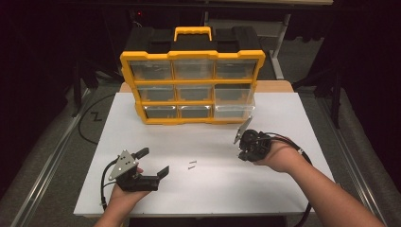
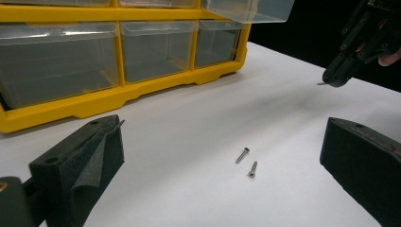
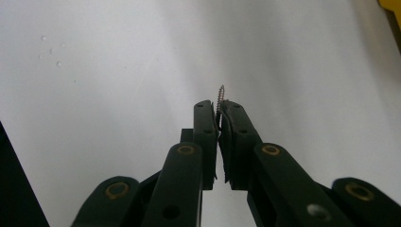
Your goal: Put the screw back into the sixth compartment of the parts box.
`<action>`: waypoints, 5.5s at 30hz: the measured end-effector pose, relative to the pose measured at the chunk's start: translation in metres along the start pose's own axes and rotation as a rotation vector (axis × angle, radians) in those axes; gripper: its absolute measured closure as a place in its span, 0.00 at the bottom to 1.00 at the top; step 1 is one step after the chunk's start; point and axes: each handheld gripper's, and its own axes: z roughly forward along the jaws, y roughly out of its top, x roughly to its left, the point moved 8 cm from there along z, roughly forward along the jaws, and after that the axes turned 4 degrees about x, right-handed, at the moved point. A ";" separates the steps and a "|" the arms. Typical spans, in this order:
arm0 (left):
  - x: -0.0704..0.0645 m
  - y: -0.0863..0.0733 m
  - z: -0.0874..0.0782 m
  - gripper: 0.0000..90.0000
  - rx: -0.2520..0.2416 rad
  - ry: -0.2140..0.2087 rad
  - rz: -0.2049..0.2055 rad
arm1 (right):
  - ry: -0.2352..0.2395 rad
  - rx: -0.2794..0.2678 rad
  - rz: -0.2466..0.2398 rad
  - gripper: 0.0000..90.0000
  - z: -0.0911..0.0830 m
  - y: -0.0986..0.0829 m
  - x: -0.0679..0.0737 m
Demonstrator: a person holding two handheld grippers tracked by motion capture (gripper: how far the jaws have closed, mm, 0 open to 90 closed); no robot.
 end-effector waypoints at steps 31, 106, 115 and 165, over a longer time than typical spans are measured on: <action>0.001 0.000 -0.001 0.01 -0.001 -0.002 -0.005 | -0.036 -0.047 -0.011 0.97 -0.054 0.020 -0.015; 0.001 0.001 -0.003 0.01 -0.014 -0.005 -0.016 | -0.137 -0.100 -0.002 0.97 -0.128 0.071 -0.064; 0.002 0.002 -0.003 0.01 -0.017 -0.007 -0.016 | -0.146 -0.092 -0.002 0.97 -0.128 0.079 -0.068; 0.000 0.001 -0.002 0.01 -0.012 -0.007 -0.009 | -0.125 -0.104 0.014 0.83 -0.126 0.082 -0.053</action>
